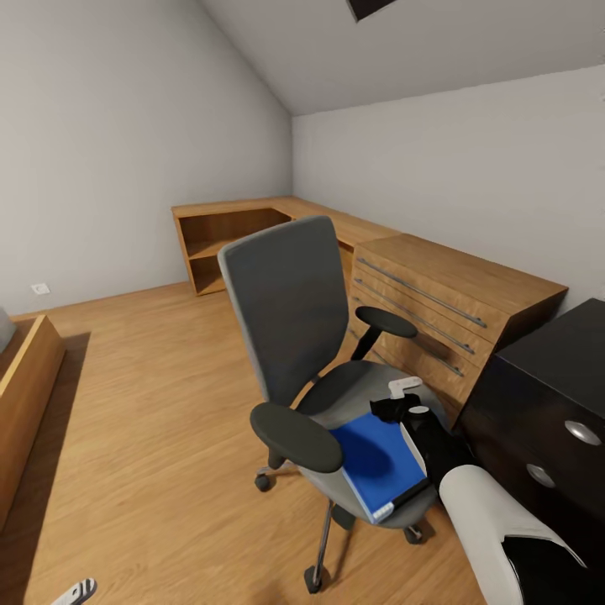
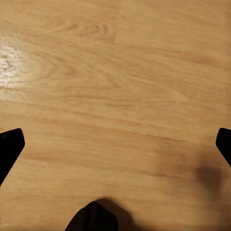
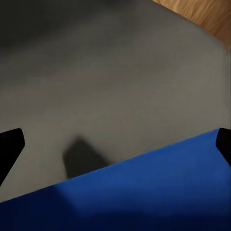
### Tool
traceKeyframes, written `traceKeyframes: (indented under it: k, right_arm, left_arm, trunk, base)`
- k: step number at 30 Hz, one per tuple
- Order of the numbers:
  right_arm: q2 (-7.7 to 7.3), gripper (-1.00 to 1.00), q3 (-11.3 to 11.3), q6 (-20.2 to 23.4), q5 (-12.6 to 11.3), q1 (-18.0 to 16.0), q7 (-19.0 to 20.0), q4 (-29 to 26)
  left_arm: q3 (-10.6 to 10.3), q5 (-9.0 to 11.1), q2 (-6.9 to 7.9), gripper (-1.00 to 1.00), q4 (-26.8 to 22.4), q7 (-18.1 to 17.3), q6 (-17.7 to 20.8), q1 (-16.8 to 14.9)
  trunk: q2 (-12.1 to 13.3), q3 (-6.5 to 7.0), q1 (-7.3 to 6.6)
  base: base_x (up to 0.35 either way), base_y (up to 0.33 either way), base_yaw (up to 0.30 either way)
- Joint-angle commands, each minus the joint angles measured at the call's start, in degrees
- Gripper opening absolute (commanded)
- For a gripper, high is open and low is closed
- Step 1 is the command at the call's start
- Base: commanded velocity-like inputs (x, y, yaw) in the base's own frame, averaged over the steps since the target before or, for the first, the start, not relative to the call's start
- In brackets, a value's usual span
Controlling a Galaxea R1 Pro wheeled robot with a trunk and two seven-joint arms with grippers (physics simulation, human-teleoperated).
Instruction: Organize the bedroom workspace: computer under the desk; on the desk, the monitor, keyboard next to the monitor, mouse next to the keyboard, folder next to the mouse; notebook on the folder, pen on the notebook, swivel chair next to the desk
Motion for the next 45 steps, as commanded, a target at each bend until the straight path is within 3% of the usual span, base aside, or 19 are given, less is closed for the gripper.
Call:
traceKeyframes:
  k: [1, 9, 19, 28, 36, 45]
  right_arm:
    - [0.05, 1.00, -0.37, 0.23, 0.52, 0.03, 0.30, 0.68]
    - [0.08, 1.00, -0.46, 0.05, 0.46, 0.01, 0.30, -0.19]
    - [0.42, 1.00, -0.86, -0.25, -0.22, 0.04, 0.44, -10.60]
    - [1.37, 1.00, -1.01, -0.18, -0.64, 0.10, 0.55, -11.48]
    - [1.47, 1.00, -0.97, -0.61, -5.54, 0.21, 0.72, -11.62]
    - [1.53, 1.00, -0.87, -0.67, -6.54, 0.21, 0.90, -11.56]
  left_arm:
    - [0.08, 0.05, 0.00, 1.00, -0.08, -0.23, 0.30, 0.00]
    - [0.00, 0.05, -0.08, 1.00, -0.08, -0.23, 0.23, 0.00]
    - [-0.01, 0.05, -0.09, 1.00, -0.08, -0.24, 0.21, 0.00]
    - [-0.01, 0.01, -0.01, 1.00, -0.08, -0.23, 0.21, 0.00]
    - [-0.01, -0.16, -0.01, 1.00, -0.08, -0.07, 0.21, 0.00]
    - [-0.01, -0.21, -0.03, 1.00, -0.02, -0.05, 0.21, 0.00]
  trunk:
    - [-0.01, -0.05, 0.00]
    - [-0.01, -0.05, 0.00]
    - [-0.01, -0.05, 0.00]
    - [-0.01, -0.05, 0.00]
    - [-0.01, -0.05, 0.00]
    - [-0.01, -0.05, 0.00]
  base:
    - [-0.009, -0.007, 0.000]
    - [-0.002, -0.002, 0.000]
    - [0.000, 0.000, 0.000]
    - [0.000, 0.000, 0.000]
    - [0.000, 0.000, 0.000]
    - [0.000, 0.000, 0.000]
